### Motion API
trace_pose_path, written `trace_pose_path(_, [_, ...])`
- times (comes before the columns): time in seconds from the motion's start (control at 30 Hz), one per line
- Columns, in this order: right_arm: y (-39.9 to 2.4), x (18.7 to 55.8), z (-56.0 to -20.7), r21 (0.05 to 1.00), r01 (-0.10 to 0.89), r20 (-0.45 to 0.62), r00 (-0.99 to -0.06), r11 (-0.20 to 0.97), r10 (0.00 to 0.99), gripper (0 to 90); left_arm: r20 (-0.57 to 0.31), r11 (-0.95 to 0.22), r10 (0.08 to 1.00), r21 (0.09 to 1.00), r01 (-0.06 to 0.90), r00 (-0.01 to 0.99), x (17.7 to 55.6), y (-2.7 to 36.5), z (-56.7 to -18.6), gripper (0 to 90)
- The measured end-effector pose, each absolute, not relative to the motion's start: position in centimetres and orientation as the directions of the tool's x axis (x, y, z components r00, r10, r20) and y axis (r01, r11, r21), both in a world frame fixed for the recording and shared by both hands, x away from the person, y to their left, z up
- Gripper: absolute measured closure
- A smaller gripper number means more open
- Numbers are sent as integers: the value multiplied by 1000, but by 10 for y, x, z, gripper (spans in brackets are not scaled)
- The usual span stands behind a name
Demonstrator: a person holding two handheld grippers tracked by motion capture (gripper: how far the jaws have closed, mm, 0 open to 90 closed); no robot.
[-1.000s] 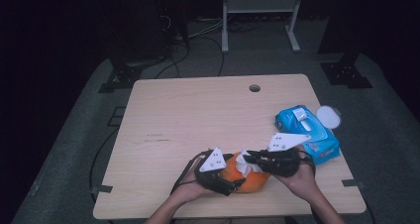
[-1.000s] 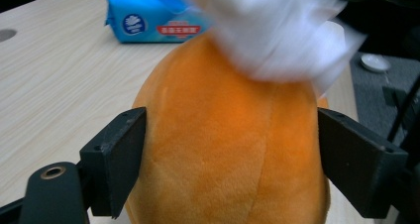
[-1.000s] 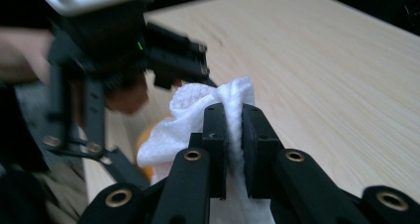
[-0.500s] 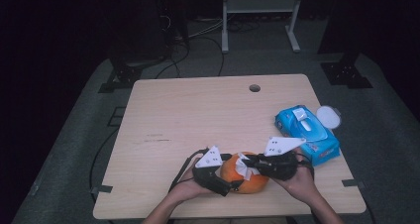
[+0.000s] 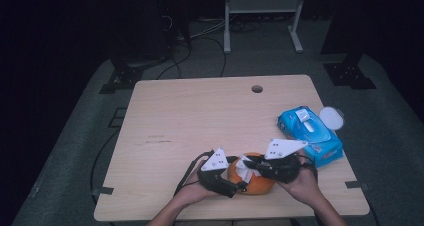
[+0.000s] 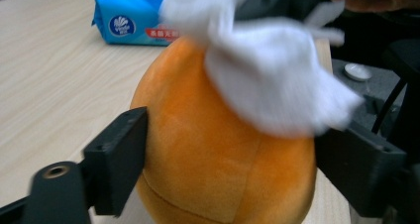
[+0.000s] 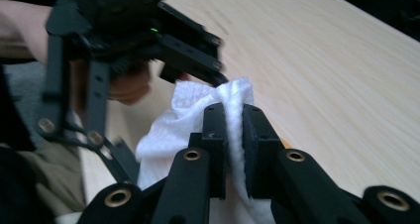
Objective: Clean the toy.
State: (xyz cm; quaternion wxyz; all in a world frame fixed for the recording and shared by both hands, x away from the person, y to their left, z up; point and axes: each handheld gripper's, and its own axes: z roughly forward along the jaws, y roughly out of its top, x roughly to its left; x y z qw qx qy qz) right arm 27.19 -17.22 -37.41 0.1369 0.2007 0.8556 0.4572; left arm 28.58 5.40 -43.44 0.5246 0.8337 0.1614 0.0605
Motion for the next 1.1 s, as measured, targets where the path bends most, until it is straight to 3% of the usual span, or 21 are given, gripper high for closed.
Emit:
trace_pose_path(0.17, [-184,277,-375,844,257,-15,-866,471,500,808,-43,-389,362,901,193,931,282,49,-431,227])
trace_pose_path(0.4, [-155,266,-376,825,216,-37,-902,522,431,807,9,-413,346,899,143,938,273,43,-429,238])
trace_pose_path(0.63, [-191,281,-375,836,281,1,-861,472,509,808,-16,-407,340,899,162,940,278,48,-435,238])
trace_pose_path(0.8, [-196,281,-379,838,305,22,-847,452,531,808,-36,-401,337,899,178,941,279,46,-433,173])
trace_pose_path(0.9, [-184,277,-379,842,283,23,-869,459,494,807,-65,-381,342,902,201,937,281,46,-434,121])
trace_pose_path(1.1, [-188,280,-380,838,287,23,-869,465,495,808,-48,-401,339,896,190,940,284,53,-438,229])
